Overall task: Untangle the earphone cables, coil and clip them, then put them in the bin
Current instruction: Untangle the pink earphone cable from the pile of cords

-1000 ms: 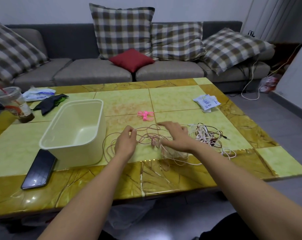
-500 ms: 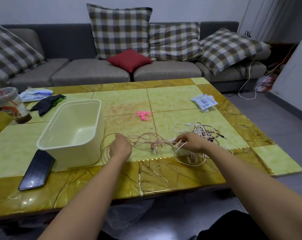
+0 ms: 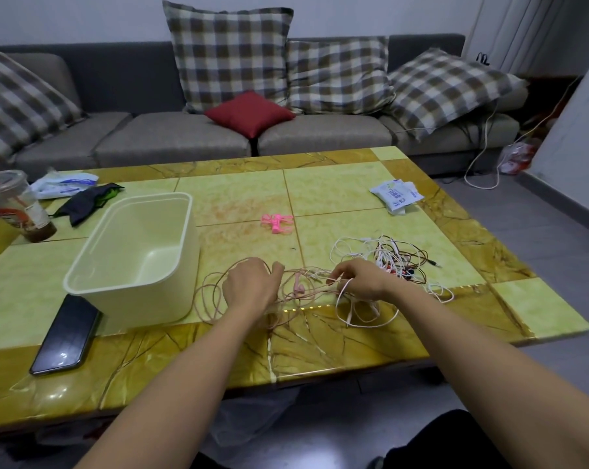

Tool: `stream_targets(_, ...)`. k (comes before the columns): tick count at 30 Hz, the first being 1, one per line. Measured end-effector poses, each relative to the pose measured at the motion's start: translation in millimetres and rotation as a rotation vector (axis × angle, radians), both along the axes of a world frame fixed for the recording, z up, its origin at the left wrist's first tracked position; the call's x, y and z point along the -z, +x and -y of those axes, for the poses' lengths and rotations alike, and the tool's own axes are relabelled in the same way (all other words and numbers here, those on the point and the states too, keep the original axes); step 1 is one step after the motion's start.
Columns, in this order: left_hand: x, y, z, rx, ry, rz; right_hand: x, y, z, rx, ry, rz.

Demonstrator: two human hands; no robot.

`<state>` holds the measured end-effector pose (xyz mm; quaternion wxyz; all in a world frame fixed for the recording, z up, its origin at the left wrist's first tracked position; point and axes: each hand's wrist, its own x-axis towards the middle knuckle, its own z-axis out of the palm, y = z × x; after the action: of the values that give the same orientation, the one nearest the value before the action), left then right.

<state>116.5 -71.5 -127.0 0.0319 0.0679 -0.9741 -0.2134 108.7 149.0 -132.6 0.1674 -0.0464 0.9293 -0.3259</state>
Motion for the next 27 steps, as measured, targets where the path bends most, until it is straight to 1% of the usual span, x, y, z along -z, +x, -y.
stream_targets(1, 2, -1, 1, 0.000, 0.066, 0.053, 1, 0, 0, 0.011, -0.014, -0.003)
stream_targets(3, 7, -3, 1, 0.059, 0.308, 0.157, 1, 0, -1, 0.018, -0.061, -0.003)
stream_targets(4, 9, -3, 0, 0.107, 0.399, 0.161, 1, 1, -1, 0.011, -0.088, 0.007)
stream_targets(5, 10, -2, -1, 0.148, 0.448, 0.144, 0, 2, 0, -0.008, -0.109, 0.028)
stream_targets(8, 11, 2, -10, 0.280, 0.489, 0.130, -2, 9, -2, -0.103, -0.109, 0.165)
stream_targets(9, 11, 2, -13, 0.341, 0.458, 0.155, -3, 10, -4, -0.133, -0.114, 0.222)
stream_targets(10, 12, 2, -15, 0.397, 0.387, 0.175, -5, 12, -4, -0.163, -0.129, 0.275)
stream_targets(12, 17, 1, -18, 0.478, 0.168, 0.166, -12, 16, -3, -0.200, -0.133, 0.369)
stream_targets(14, 22, 1, -16, 0.485, -0.039, 0.158, -20, 17, -3, -0.206, -0.066, 0.456)
stream_targets(16, 25, 1, -12, 0.466, -0.154, 0.170, -25, 14, -5, -0.144, 0.045, 0.480)
stream_targets(17, 26, 1, -11, 0.462, -0.167, 0.167, -25, 12, -6, -0.093, 0.104, 0.446)
stream_targets(18, 26, 1, -11, 0.462, -0.165, 0.154, -24, 8, -6, -0.048, 0.176, 0.373)
stream_targets(20, 23, 2, -17, 0.471, -0.196, 0.099, -22, 0, -5, -0.006, 0.358, 0.148)
stream_targets(21, 21, 3, -21, 0.468, -0.217, 0.073, -21, -2, -3, 0.031, 0.416, 0.026)
stream_targets(23, 18, 2, -26, 0.434, -0.212, 0.032, -20, -5, 0, 0.161, 0.382, -0.173)
stream_targets(25, 15, 0, -24, 0.391, -0.193, 0.006, -15, -7, 0, 0.293, 0.281, -0.302)
stream_targets(26, 15, -2, -21, 0.382, -0.204, -0.005, -12, -7, -1, 0.354, 0.203, -0.333)
stream_targets(27, 15, -4, -18, 0.379, -0.216, -0.012, -9, -8, -4, 0.425, 0.073, -0.342)
